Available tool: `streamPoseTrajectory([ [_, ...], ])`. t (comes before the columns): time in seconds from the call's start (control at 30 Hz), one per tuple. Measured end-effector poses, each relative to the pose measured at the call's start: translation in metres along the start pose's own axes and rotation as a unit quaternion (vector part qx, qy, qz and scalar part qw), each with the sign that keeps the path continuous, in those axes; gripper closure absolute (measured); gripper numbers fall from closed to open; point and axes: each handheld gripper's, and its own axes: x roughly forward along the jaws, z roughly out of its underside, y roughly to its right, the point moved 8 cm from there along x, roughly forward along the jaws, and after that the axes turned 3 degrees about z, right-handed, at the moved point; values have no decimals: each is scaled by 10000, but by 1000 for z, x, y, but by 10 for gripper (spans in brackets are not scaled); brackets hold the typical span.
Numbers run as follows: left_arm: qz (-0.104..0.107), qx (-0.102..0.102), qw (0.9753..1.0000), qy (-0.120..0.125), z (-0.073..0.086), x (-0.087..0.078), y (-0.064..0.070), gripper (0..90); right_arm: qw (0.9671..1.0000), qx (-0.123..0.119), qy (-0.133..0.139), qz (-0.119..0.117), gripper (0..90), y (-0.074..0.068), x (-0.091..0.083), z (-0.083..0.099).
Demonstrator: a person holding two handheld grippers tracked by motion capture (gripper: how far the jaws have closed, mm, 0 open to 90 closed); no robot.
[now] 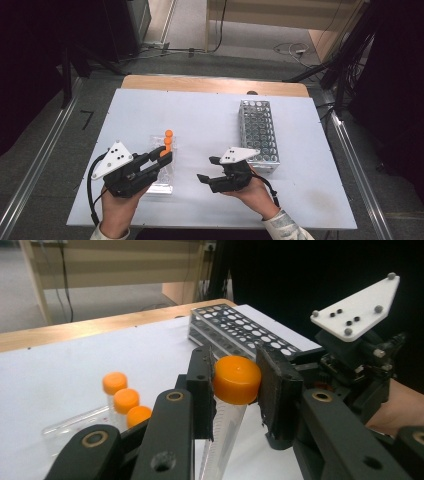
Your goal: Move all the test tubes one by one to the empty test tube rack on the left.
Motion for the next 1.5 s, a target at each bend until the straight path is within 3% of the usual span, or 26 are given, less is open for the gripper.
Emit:
streamPoseTrajectory([
  [0.47, -245, -57, 9997, 49, 9, -3, -16, 702, 10000, 6, -17, -1, 287, -1, 0, 1],
  [1.23, -333, -124, 9993, 91, 18, 6, -24, 702, 10000, 38, -36, -19, 286, -1, 1, 2],
  [1.5, -389, -16, 9992, 32, 24, 11, -23, 701, 10000, 31, -13, -36, 286, -2, 0, 1],
])
